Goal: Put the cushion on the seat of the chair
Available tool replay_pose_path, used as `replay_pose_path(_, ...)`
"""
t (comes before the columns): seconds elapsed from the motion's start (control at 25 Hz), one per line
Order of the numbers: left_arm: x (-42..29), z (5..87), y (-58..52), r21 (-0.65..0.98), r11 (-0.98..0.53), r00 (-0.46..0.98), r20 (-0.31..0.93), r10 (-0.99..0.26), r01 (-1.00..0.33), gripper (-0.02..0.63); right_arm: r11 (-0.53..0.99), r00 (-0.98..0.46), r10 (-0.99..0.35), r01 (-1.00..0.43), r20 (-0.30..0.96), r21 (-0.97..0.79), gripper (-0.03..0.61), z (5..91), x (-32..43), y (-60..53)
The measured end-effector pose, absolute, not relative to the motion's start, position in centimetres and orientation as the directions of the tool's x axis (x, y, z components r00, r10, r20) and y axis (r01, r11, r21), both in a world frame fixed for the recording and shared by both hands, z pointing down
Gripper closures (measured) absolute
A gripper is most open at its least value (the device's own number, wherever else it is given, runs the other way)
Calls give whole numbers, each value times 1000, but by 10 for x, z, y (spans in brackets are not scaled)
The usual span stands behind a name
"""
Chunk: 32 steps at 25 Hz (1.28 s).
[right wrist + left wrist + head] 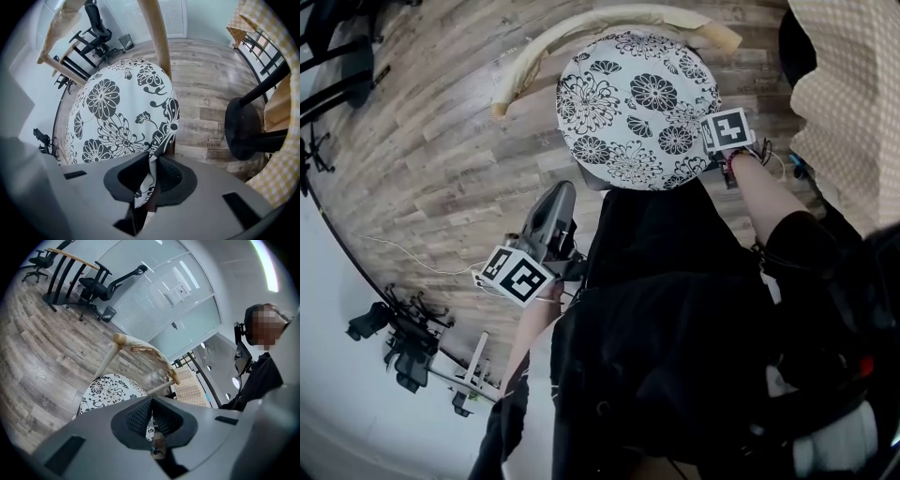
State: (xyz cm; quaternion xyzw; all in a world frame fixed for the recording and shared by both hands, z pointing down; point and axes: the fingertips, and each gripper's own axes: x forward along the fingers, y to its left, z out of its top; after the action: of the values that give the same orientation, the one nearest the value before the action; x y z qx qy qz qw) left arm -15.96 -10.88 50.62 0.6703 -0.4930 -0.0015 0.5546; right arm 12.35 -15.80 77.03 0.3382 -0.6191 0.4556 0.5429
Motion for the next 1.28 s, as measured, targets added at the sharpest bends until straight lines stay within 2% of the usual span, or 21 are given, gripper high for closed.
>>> replay_pose_path(0.2, -159, 511, -101, 750, 98, 519, 539, -663, -655, 601, 376, -172, 16, -912, 985, -165, 536, 768, 122, -159)
replay_pose_path(0.36, -157, 512, -89, 753, 79, 529, 529, -663, -653, 601, 406, -65, -74, -913, 995, -30, 472, 765, 137, -158)
replay_pose_path(0.48, -163, 508, -77, 760, 66, 530, 510, -678, -647, 601, 338, -25, -134, -941, 991, 22, 425, 757, 143, -159)
replay_pose_path(0.68, -169, 490, -53, 786, 62, 528, 470, -707, -616, 601, 268, 21, -151, -961, 988, 62, 408, 724, 145, -146)
replay_pose_path(0.92, -179, 467, -20, 776, -3, 520, 420, -744, -630, 601, 197, 107, -258, -967, 960, 161, 408, 687, 166, -129)
replay_pose_path(1.28, -215, 433, 24, 766, -92, 512, 330, -793, -636, 601, 63, 126, -343, -986, 931, 157, 409, 623, 155, -82)
